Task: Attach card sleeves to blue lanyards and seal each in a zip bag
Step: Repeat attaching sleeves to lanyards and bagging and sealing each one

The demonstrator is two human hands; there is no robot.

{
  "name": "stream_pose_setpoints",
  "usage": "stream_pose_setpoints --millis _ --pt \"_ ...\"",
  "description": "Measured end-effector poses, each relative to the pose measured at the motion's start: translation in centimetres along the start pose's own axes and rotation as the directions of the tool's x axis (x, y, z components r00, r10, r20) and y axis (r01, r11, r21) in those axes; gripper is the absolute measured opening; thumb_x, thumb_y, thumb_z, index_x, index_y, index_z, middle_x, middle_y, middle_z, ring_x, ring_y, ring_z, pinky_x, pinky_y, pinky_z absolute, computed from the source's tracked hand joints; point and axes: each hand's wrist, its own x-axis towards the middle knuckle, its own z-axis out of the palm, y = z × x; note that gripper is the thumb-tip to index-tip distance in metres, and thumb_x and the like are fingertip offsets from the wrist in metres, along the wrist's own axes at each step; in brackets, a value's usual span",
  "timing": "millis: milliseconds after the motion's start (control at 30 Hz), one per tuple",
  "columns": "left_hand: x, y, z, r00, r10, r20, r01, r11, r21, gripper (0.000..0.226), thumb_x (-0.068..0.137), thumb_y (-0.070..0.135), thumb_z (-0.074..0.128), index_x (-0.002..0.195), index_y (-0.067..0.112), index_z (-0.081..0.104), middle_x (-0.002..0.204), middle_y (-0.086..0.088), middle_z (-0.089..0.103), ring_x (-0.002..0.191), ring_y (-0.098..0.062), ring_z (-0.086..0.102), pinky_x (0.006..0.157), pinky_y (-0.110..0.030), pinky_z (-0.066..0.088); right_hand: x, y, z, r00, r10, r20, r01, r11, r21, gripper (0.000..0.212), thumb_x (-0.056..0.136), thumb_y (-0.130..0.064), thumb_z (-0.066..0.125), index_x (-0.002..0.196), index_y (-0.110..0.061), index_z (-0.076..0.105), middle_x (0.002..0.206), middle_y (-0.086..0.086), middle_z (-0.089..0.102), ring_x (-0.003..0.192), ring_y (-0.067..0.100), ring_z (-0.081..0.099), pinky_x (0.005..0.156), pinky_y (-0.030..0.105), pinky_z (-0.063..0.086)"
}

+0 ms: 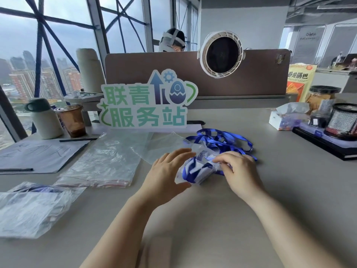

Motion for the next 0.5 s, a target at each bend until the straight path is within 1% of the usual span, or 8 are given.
stream_pose_setpoints --millis 67,133,167,233,300,367,433,500 --pt "0.0 0.0 -0.3 1.000 -0.004 -0.015 0.005 1.000 0.024 0.062 0.079 0.031 0.073 0.133 0.037 0.045 0.141 0.018 0.040 0.117 -0.009 0.048 0.099 -0.028 0.042 0.0 0.6 -0.3 1.000 -0.011 0.000 0.011 0.994 -0.108 0.028 0.071 -0.002 0.063 0.079 -0.027 0.075 0.091 -0.006 0.070 0.081 0.024 0.064 0.074 0.037 0.047" --pt "0.2 0.0 -0.6 0.999 -0.029 -0.037 0.028 0.999 -0.032 0.043 0.081 0.022 0.071 0.121 0.029 0.058 0.133 0.014 0.049 0.101 -0.007 0.058 0.088 -0.029 0.049 0.2 1.0 -0.3 0.999 -0.018 0.041 0.026 0.979 -0.204 0.036 0.066 0.001 0.072 0.080 -0.032 0.075 0.105 -0.002 0.067 0.093 0.026 0.056 0.079 0.039 0.042" --pt "0.3 0.1 -0.8 0.998 -0.039 -0.046 0.036 0.997 -0.064 0.033 0.082 0.019 0.070 0.114 0.026 0.063 0.128 0.012 0.053 0.093 -0.004 0.059 0.084 -0.028 0.050 0.3 1.0 -0.4 0.997 -0.028 0.069 0.043 0.973 -0.227 0.040 0.063 0.002 0.074 0.081 -0.034 0.075 0.110 -0.001 0.066 0.098 0.025 0.052 0.081 0.040 0.042" --pt "0.7 0.0 -1.4 0.997 -0.043 -0.072 0.036 0.996 -0.087 0.018 0.084 0.018 0.069 0.101 0.022 0.068 0.121 0.010 0.058 0.087 -0.002 0.059 0.081 -0.029 0.052 0.8 0.7 -0.6 0.991 -0.076 0.107 0.102 0.958 -0.268 0.044 0.057 0.002 0.077 0.083 -0.035 0.075 0.112 -0.003 0.067 0.102 0.025 0.056 0.083 0.042 0.044" --pt "1.3 -0.1 -2.3 0.992 -0.038 -0.118 0.026 0.994 -0.105 0.010 0.083 0.015 0.070 0.093 0.019 0.071 0.114 0.007 0.062 0.088 -0.009 0.062 0.080 -0.030 0.053 1.5 0.3 -0.9 0.983 -0.105 0.148 0.147 0.938 -0.315 0.044 0.049 -0.004 0.084 0.081 -0.032 0.075 0.103 -0.007 0.070 0.095 0.024 0.064 0.080 0.041 0.048" --pt "1.8 -0.3 -3.5 0.986 -0.038 -0.162 0.018 0.992 -0.125 0.008 0.082 0.011 0.071 0.089 0.015 0.072 0.105 0.004 0.065 0.088 -0.015 0.063 0.078 -0.030 0.053 2.4 0.1 -1.1 0.979 -0.090 0.182 0.145 0.938 -0.314 0.039 0.044 -0.010 0.087 0.077 -0.028 0.075 0.090 -0.010 0.072 0.085 0.021 0.068 0.076 0.036 0.049" --pt "2.4 -0.5 -4.8 0.979 -0.032 -0.201 0.013 0.995 -0.094 0.007 0.082 0.012 0.071 0.088 0.014 0.073 0.099 0.003 0.066 0.084 -0.017 0.063 0.075 -0.029 0.052 3.3 0.2 -1.3 0.975 -0.054 0.216 0.116 0.952 -0.282 0.025 0.053 -0.009 0.083 0.070 -0.025 0.073 0.077 -0.010 0.072 0.078 0.021 0.067 0.073 0.032 0.046" --pt "2.9 -1.0 -6.0 0.971 -0.048 -0.235 0.034 0.997 -0.065 0.008 0.082 0.017 0.072 0.088 0.013 0.073 0.094 0.001 0.067 0.080 -0.018 0.064 0.073 -0.031 0.053 4.2 0.1 -1.6 0.966 -0.025 0.256 0.101 0.952 -0.289 0.014 0.068 -0.010 0.074 0.066 -0.023 0.071 0.071 -0.009 0.070 0.078 0.021 0.065 0.070 0.027 0.037"
